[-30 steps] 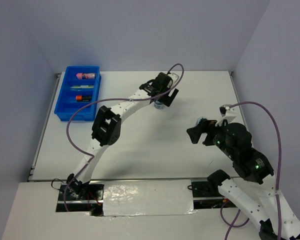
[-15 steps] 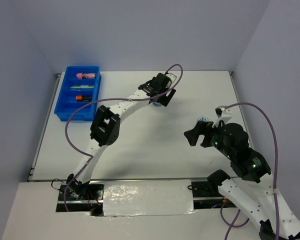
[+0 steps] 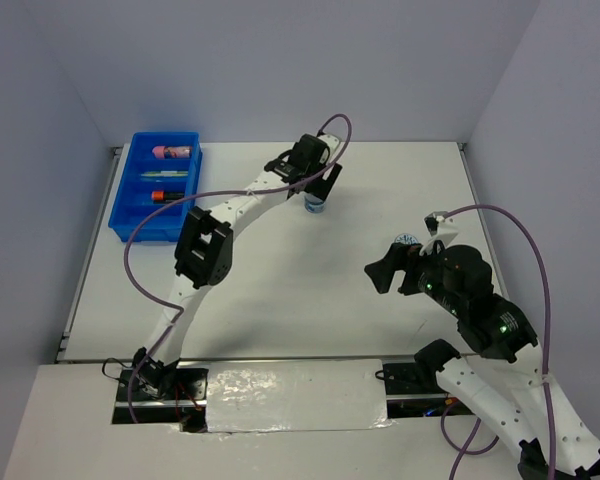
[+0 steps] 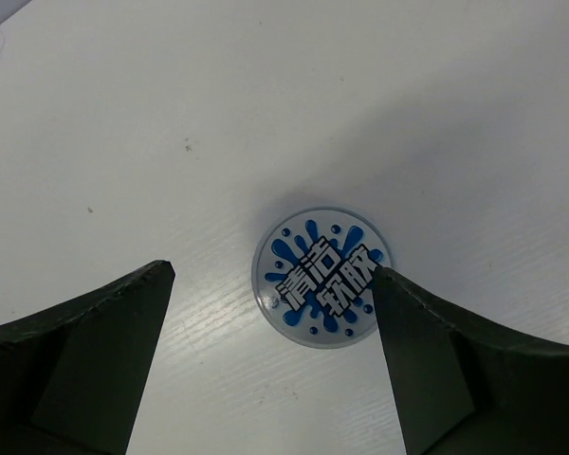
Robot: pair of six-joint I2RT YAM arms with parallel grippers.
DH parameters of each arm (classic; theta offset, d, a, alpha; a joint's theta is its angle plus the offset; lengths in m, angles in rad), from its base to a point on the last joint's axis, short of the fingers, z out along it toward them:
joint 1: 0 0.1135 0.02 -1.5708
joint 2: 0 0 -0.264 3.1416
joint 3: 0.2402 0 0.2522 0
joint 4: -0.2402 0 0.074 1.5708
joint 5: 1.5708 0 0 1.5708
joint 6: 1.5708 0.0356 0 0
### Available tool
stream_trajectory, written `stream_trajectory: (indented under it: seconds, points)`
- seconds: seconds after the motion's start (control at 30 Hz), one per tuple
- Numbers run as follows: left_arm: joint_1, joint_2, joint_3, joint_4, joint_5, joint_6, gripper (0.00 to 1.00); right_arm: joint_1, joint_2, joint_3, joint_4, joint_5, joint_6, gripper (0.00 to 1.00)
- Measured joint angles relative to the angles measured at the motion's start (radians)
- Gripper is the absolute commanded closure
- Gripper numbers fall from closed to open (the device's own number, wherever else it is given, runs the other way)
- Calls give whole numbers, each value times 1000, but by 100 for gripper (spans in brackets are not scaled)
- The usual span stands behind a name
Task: Sort the stationery into containers
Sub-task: Pick up the stationery from the center of the board.
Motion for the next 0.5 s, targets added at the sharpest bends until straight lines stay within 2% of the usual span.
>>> stream_trajectory:
  seconds: [0.3,0.5]
  points:
    - [20,27,22,21,89,-8,1,0,24,-1,8,-7,-10,0]
    - [18,27,-18,37,146,-39,1,0,45,-1,19,-12,-11,0]
